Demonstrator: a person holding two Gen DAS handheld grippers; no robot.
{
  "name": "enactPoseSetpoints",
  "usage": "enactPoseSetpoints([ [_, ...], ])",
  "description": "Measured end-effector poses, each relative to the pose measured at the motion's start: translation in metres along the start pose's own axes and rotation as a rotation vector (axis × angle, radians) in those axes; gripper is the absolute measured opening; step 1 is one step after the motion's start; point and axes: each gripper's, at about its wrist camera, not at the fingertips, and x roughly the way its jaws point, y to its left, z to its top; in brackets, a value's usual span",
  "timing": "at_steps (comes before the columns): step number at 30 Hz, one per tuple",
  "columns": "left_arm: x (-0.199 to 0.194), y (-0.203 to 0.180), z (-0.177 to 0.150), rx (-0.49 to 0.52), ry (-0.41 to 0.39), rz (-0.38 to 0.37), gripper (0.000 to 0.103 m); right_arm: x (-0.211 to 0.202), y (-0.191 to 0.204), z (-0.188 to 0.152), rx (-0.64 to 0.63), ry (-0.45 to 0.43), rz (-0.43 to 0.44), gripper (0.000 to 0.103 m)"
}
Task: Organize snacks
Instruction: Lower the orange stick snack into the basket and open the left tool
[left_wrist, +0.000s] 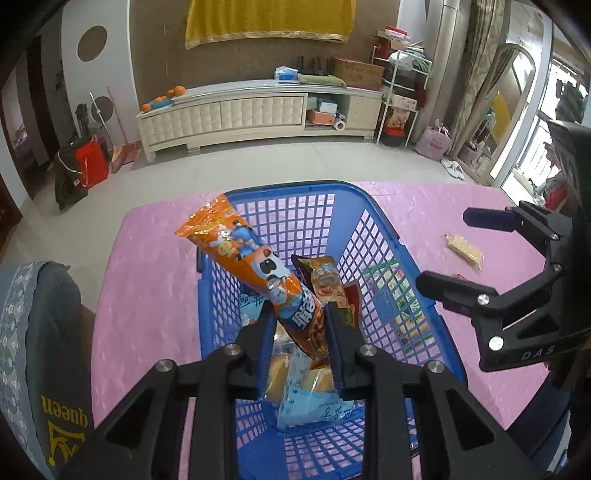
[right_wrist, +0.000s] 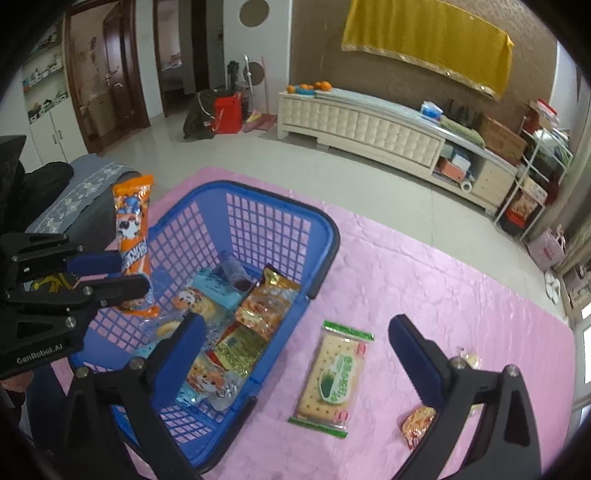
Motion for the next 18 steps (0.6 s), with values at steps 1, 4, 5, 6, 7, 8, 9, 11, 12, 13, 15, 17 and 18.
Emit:
enactPoseSetpoints([
  [1,0.001,-0.001,0.001,0.002,0.000,0.002,0.024,0.001,-0.002,-0.002,0.008,0.003,0.003,0.101],
  [4,0.005,-0.001,0.005,0.010,-0.004,0.014,0.024,0.004,-0.006,-0.002,0.028,0.008,0.004,0.101],
  [5,0.007,0.000,0.007,0.014,-0.008,0.021,0.025,0.005,-0.007,-0.003,0.032,0.009,0.004,0.101],
  [6,0.007,0.000,0.008,0.018,-0.011,0.028,0.027,0.006,-0.008,-0.004,0.036,0.010,0.003,0.101],
  [7,0.008,-0.001,0.008,0.024,-0.014,0.036,0.040,0.006,-0.009,-0.003,0.038,0.011,0.004,0.101],
  [8,0.008,-0.001,0.009,0.031,-0.021,0.047,0.059,0.007,-0.010,-0.004,0.042,0.010,0.003,0.101],
  [9,0.007,-0.003,0.009,0.035,-0.030,0.055,0.067,0.007,-0.011,-0.004,0.045,0.011,0.004,0.101],
  [11,0.003,-0.003,0.009,0.050,-0.064,0.070,0.073,0.008,-0.011,-0.005,0.048,0.016,0.006,0.101],
  [12,0.002,-0.004,0.008,0.054,-0.066,0.065,0.073,0.008,-0.012,-0.006,0.049,0.016,0.004,0.101],
  [13,0.001,-0.004,0.007,0.056,-0.066,0.060,0.073,0.007,-0.012,-0.006,0.049,0.015,0.003,0.101],
  [15,-0.003,-0.007,0.006,0.062,-0.074,0.053,0.075,0.003,-0.014,-0.007,0.055,0.011,0.004,0.101],
  [17,-0.007,-0.010,0.004,0.069,-0.078,0.050,0.077,-0.002,-0.014,-0.007,0.060,0.006,0.006,0.101],
  [18,-0.011,-0.013,0.003,0.074,-0.080,0.046,0.078,-0.006,-0.014,-0.007,0.063,0.003,0.010,0.101],
])
